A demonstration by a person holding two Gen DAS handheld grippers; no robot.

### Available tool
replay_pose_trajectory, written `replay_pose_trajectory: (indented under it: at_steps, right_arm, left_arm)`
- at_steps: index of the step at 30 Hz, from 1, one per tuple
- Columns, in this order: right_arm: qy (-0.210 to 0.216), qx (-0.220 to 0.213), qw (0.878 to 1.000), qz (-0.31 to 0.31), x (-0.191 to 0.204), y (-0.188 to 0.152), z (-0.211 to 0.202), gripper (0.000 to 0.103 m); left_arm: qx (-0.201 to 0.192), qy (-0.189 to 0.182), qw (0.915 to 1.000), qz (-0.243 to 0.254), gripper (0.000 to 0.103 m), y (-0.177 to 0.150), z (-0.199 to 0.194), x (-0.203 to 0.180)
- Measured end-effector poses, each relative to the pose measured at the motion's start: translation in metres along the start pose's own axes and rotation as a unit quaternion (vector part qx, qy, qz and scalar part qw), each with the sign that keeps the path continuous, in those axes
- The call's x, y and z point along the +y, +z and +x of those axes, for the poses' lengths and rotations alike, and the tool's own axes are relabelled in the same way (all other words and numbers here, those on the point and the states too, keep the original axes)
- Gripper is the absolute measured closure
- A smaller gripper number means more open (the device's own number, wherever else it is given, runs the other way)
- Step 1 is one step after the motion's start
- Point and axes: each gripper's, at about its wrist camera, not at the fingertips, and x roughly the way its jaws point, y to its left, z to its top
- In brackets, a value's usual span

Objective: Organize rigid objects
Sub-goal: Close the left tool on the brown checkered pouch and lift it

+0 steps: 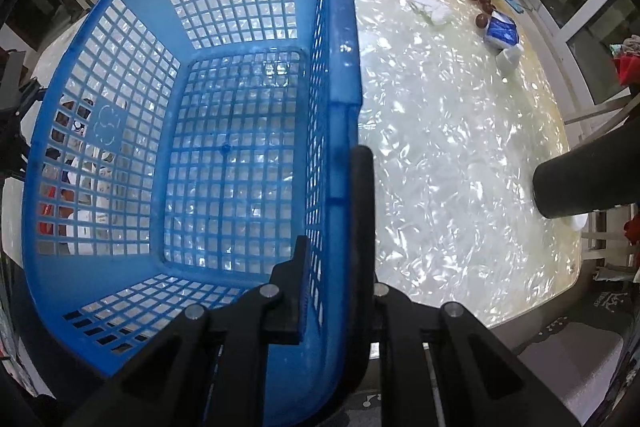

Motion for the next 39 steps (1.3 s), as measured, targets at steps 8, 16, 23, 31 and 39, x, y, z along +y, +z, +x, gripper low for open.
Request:
replay_pose_trajectory:
  at_steps: [8,16,23,31,39]
  right_arm:
    - [-0.007,0.01,1.0,0.002,0.002,0.001,0.004,0.091]
    - [-0.011,0.011,1.0,0.013,0.002,0.003,0.003,0.091]
    - [-0.005,0.009,1.0,0.018,0.002,0.004,0.003,0.091]
    - [0.003,0.0,1.0,0.022,-0.002,0.001,0.004,0.091]
    - [0.004,-0.009,1.0,0.018,0.001,0.001,-0.002,0.091]
  left_arm:
    - [-0.009,-0.081,0.9966,0.013,0.0,0.01,0.02,0.024]
    - [-0.029,-0.095,0.9933,0.059,0.008,0.006,0.023,0.014]
    - [-0.066,-0.079,0.9946,0.013,0.026,-0.008,0.013,0.006]
    - [-0.074,-0.054,0.9953,-0.032,0.027,-0.034,-0.005,0.001]
    - [-0.104,-0.046,0.992,-0.056,0.027,-0.038,-0.052,0.0]
